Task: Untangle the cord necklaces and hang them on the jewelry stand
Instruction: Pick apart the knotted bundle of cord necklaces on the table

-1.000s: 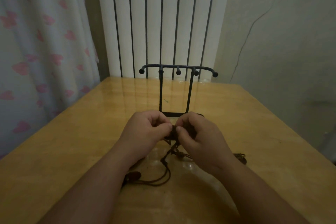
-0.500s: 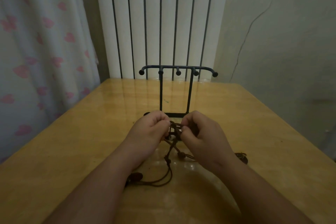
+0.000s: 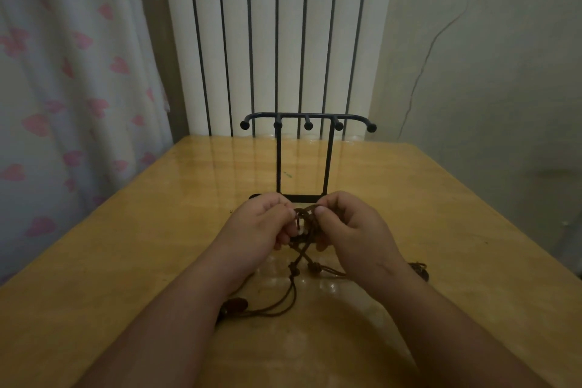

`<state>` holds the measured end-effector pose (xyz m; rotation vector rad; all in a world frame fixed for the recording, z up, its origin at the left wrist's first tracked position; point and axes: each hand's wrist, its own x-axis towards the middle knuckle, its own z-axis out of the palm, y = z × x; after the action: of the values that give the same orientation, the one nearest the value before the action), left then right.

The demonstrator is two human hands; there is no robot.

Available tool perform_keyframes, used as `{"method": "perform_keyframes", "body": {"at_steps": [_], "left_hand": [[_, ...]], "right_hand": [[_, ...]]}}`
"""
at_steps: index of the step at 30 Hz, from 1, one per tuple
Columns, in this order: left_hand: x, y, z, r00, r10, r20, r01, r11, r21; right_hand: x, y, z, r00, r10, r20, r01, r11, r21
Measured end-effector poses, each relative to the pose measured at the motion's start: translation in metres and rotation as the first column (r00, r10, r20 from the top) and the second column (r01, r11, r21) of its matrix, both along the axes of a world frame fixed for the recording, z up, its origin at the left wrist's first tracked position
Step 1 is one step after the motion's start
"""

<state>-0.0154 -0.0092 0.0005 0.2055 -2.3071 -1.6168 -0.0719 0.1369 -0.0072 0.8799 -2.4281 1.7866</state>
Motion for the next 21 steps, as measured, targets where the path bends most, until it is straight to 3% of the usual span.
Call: {"method": "perform_keyframes", "body": {"at_steps": [5,10,17,21], "left_hand": [[0.0007,-0.0045,-0.0001,1.0,-0.021,-0.022,0.023,0.994,0.107],[0.0034,-0.0043,-0.0026,0.998,0.001,-0.068,-0.004,0.999,-0.046],[-0.0006,-0.0018,-0.0029,0.998,0.049,-0.032,-0.044,0.988,0.148],[-0.0009,-0.0041,-0.0028,0.996,0.078,-0.032,-0.076,0.995,0.058]], "right_hand": [[-0.0013,0.0,-0.0014,1.0,0.003,0.031,-0.002,1.0,-0.025],[0.0002,-0.0004,-0.0005,0.999,0.023,0.042,-0.021,0.999,-0.044],[0.0034,-0.0039,0.0006,0.999,-0.048,0.005,0.048,0.998,-0.033],[0.002,-0.0037,-0.0009,0.999,-0.039,0.017,0.039,0.999,0.008]]}}
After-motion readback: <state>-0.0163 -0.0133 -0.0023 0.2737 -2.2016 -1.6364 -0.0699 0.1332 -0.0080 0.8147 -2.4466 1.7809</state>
